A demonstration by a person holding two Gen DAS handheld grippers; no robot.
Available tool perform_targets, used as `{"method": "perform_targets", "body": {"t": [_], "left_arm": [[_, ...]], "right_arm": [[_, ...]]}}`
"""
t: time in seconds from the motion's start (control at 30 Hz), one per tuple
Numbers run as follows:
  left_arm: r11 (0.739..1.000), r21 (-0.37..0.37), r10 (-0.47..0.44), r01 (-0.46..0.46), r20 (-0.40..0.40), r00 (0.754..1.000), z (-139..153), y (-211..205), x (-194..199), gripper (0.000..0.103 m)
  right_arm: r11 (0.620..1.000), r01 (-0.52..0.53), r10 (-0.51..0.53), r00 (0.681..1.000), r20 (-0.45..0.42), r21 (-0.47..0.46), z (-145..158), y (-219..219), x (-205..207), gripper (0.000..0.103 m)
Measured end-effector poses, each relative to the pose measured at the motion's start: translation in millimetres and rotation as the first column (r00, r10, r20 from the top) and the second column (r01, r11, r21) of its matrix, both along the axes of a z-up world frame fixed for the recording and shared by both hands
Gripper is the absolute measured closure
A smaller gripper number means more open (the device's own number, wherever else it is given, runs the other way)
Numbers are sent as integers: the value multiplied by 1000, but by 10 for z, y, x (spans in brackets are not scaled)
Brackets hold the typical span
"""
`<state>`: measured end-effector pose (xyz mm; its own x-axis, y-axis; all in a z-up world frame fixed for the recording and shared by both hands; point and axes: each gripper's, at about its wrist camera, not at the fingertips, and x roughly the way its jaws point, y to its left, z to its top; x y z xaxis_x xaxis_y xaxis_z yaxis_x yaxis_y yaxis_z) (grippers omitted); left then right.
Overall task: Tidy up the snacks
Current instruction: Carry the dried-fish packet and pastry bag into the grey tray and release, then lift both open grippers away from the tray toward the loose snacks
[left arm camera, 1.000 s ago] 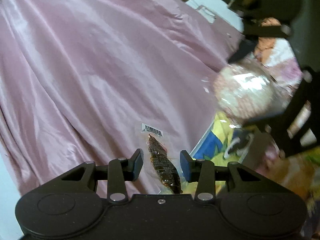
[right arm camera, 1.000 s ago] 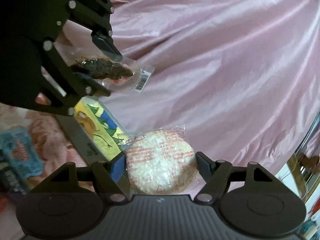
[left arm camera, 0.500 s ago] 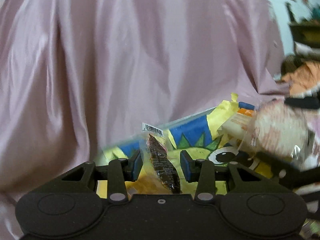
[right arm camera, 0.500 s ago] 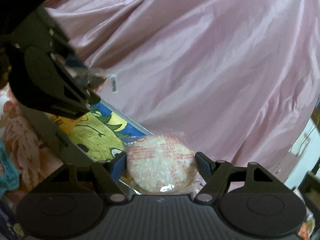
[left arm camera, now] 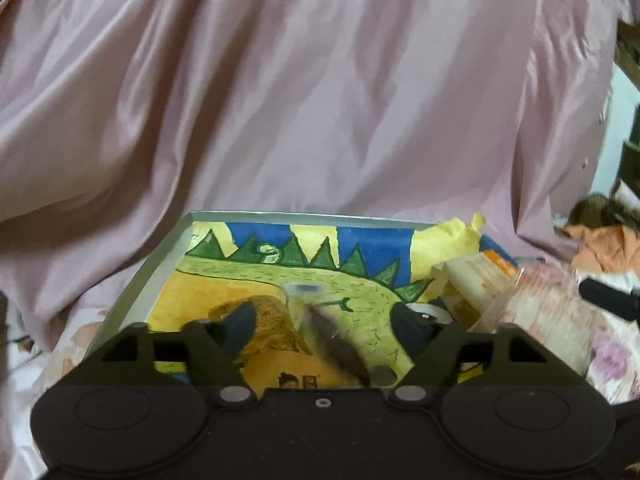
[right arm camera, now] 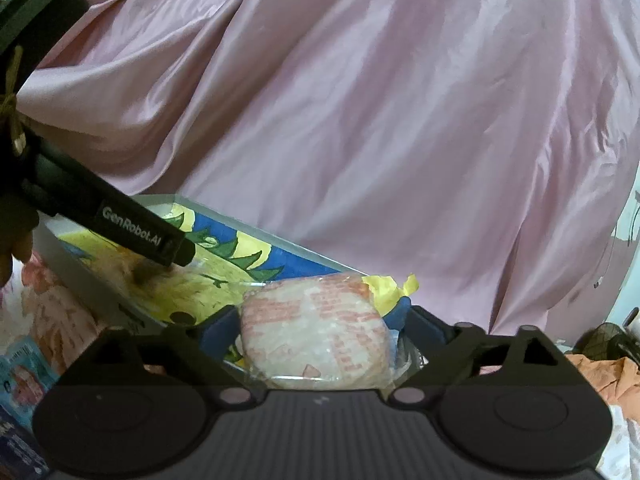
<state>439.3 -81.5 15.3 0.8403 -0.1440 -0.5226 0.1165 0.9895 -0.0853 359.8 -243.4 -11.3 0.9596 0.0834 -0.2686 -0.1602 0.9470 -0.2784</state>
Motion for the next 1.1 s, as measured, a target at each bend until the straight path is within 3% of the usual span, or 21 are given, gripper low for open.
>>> {"method": "perform_targets", "body": {"t": [0.3, 0.73, 1.1], "left_arm": [[998, -37, 49, -47, 60, 997, 287, 85, -331, 1], [989, -103, 123, -109, 142, 982, 667, 343, -1092, 1], [985, -115, 146, -130, 149, 978, 705, 508, -1882, 1]], "right_arm": [[991, -59, 60, 998, -7, 124, 129, -49, -76, 0], [982, -44, 21, 992, 127, 182, 406, -108, -664, 0], [978, -43, -3, 976, 216, 205, 621, -208, -1406, 0]]}}
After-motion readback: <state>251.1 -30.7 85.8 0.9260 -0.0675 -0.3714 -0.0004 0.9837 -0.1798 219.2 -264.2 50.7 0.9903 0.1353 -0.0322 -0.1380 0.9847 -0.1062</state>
